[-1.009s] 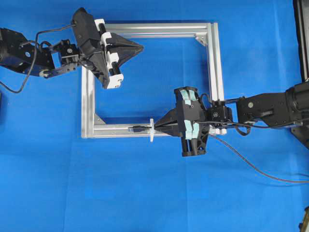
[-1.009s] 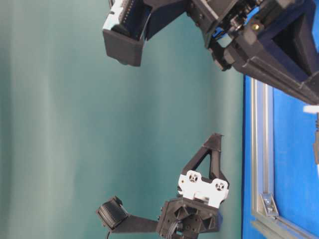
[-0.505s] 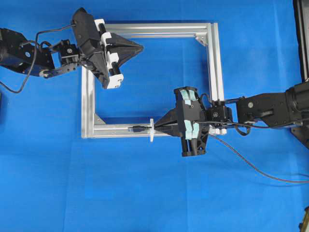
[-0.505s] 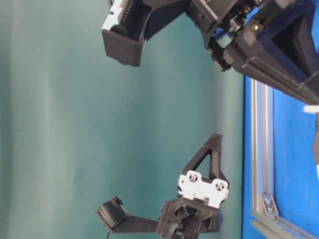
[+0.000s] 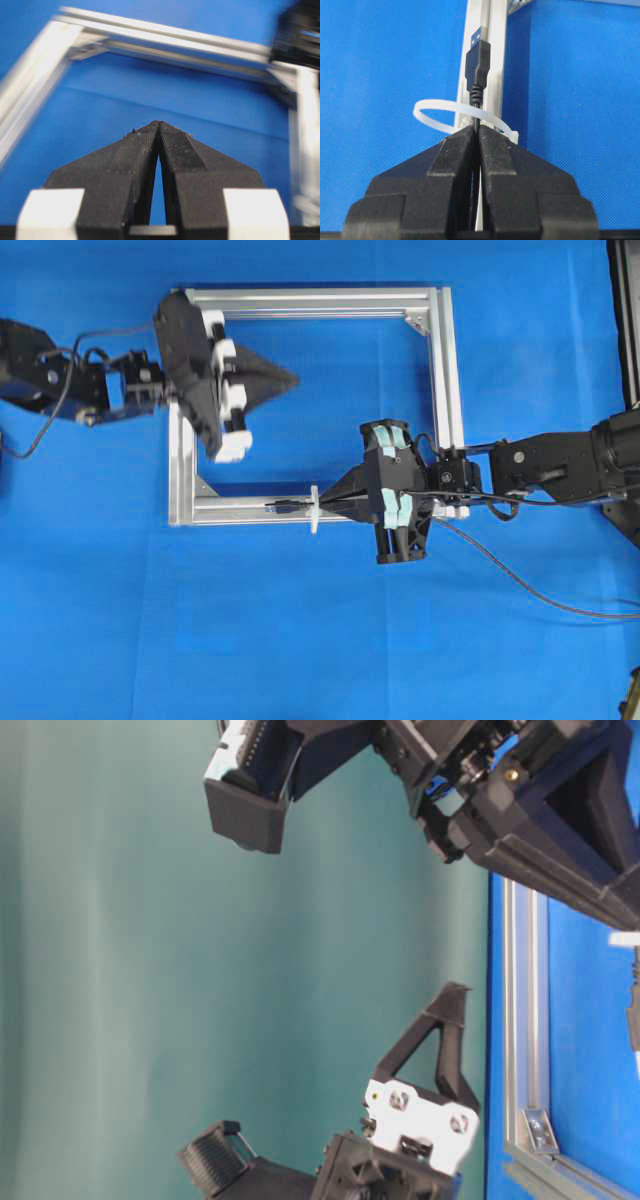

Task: Insert the wire through the string loop located in the center.
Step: 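Move the left gripper down to the plug emerging left of the loop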

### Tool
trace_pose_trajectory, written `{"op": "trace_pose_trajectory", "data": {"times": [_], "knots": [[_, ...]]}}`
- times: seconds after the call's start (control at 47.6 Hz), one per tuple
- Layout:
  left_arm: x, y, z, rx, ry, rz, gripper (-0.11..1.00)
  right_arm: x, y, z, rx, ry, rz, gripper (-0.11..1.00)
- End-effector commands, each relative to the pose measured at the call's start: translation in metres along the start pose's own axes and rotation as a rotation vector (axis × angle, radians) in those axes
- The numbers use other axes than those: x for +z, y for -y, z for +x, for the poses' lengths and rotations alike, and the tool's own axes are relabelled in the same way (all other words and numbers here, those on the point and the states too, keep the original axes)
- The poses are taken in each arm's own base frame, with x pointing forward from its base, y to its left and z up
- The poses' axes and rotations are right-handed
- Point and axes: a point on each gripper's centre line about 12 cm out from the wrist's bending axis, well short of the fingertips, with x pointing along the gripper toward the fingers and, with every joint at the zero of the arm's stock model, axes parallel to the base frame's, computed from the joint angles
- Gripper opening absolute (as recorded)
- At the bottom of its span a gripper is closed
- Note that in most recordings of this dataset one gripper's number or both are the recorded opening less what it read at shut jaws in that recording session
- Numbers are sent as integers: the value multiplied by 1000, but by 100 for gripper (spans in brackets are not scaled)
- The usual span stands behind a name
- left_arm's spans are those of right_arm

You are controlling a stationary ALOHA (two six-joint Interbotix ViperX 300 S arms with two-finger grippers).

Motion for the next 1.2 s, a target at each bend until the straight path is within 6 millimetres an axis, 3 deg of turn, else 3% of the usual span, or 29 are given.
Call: {"op": "trace_pose_trajectory", "data": {"times": [0.0,0.441,1.009,1.072,1.177], "knots": [[12,20,-4,-53,29,11,0,9,-2,-1,5,30,0,-3],[4,96,-21,-252,-3,59,0,9,-2,-1,5,30,-2,-3],[2,100,-21,-263,-12,63,1,8,-2,-1,6,29,-3,-3],[3,100,-21,-263,-12,61,9,8,-2,-1,6,27,-3,-3],[2,101,-21,-265,-15,63,40,8,-3,-1,7,27,-3,-3]]}}
